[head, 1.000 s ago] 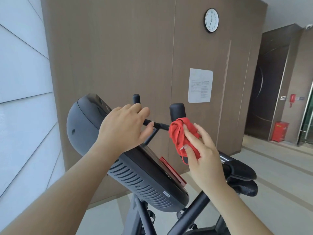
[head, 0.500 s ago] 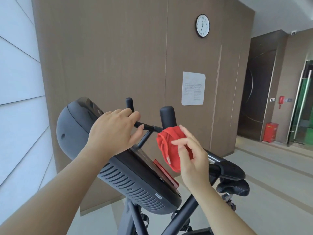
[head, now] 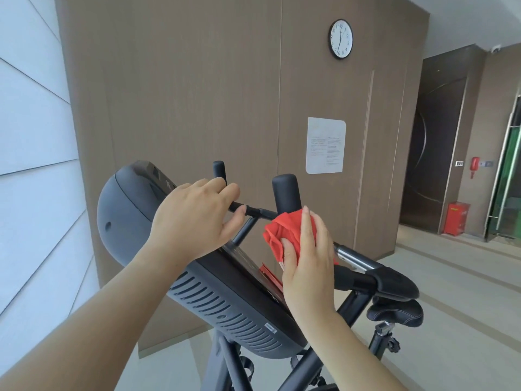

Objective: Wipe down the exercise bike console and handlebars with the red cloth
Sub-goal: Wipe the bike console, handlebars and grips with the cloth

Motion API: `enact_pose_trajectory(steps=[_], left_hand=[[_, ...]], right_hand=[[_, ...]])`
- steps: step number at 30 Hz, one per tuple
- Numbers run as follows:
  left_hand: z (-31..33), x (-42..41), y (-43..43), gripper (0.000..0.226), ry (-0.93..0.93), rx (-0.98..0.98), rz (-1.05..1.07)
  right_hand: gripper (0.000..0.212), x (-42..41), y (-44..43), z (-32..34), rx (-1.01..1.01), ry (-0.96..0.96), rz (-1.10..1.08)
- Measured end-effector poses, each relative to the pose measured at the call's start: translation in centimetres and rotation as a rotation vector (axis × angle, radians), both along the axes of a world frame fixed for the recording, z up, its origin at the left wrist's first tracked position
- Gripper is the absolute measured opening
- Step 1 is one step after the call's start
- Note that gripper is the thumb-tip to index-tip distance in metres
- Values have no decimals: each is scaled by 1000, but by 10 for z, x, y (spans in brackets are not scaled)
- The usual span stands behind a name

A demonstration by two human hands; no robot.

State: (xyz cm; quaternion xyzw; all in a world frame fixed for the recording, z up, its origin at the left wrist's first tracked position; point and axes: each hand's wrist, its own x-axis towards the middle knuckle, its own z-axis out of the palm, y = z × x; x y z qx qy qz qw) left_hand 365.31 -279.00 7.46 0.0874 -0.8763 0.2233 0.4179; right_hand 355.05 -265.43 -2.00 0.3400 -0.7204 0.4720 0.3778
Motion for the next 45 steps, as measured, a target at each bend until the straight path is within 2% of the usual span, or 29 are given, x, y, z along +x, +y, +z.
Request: enact_pose_trajectory(steps=[5, 10, 13, 19, 24, 27, 32, 34, 39, 45], left_hand=[[-1, 0, -1, 48, 2, -17, -6], [-2, -1, -2, 49, 7, -3, -15], [-2, 1, -1, 50, 7, -14, -26], [-1, 1, -1, 51, 19, -23, -19], [-2, 0, -2, 47, 31, -12, -32], [-1, 1, -1, 43, 40, -23, -32], [-3, 1, -1, 44, 36, -39, -41], [-3, 1, 0, 44, 30, -37, -46], [-2, 1, 2, 46, 14, -33, -50], [-2, 2, 0, 45, 23, -35, -49]], right_hand=[[58, -9, -10, 23, 146, 114, -50], [61, -6, 2, 5, 320, 121, -95], [54, -3, 3, 5, 287, 63, -124], [50, -6, -1, 14, 86, 75, 12], [66, -14, -11, 49, -13, 48, 135], [75, -17, -13, 54, 4, 5, 170], [63, -16, -6, 36, 77, 42, 37], [65, -14, -6, 40, 100, 5, -12], [63, -11, -6, 45, 70, 7, 113], [61, -5, 0, 25, 116, 82, 39]])
